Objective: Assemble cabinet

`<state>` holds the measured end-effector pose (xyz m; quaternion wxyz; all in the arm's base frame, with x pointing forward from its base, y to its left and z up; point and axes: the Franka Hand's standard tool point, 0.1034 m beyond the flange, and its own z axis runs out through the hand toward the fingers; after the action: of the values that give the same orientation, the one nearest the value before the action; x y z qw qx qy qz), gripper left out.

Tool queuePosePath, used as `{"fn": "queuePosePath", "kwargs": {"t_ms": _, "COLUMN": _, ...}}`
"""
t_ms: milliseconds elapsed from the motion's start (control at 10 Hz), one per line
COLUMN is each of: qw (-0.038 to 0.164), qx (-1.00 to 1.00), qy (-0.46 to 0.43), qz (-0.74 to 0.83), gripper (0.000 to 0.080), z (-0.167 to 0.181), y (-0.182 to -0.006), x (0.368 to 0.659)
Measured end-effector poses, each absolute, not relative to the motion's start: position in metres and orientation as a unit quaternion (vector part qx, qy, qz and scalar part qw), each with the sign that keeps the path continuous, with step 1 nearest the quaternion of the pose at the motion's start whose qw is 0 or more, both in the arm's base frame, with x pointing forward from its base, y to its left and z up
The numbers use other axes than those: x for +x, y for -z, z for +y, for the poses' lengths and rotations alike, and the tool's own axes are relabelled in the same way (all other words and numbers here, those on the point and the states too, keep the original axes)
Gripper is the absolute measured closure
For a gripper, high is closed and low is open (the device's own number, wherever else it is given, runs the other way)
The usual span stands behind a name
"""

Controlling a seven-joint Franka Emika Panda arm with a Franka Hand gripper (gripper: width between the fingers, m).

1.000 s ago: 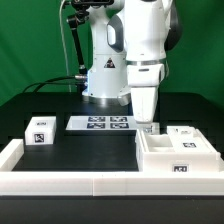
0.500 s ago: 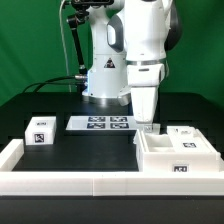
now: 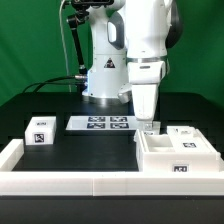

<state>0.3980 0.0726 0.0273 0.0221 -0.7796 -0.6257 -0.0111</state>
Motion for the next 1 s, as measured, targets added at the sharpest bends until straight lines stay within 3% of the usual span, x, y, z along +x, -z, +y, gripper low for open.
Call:
{"fn": "queuePosePath", "kwargs": {"t_ms": 300, "qw": 0.015, "qx": -0.779, "qy": 0.003, "qz": -0.627, "gripper": 0.0731, "z": 0.074, "y": -0.043, "x": 0.408}}
{"fn": "queuePosePath", "kwargs": {"t_ms": 800, "qw": 0.007, "qx": -0.782, "qy": -0.002, "qz": -0.624, "gripper": 0.0731, "z": 0.069, "y": -0.063, "x": 0.458}}
{"fn": "queuePosePath", "kwargs": {"t_ms": 1000, "qw": 0.009, "qx": -0.781, "qy": -0.003, "qz": -0.624, "gripper": 0.0731, "z": 0.070, "y": -0.061, "x": 0.453}}
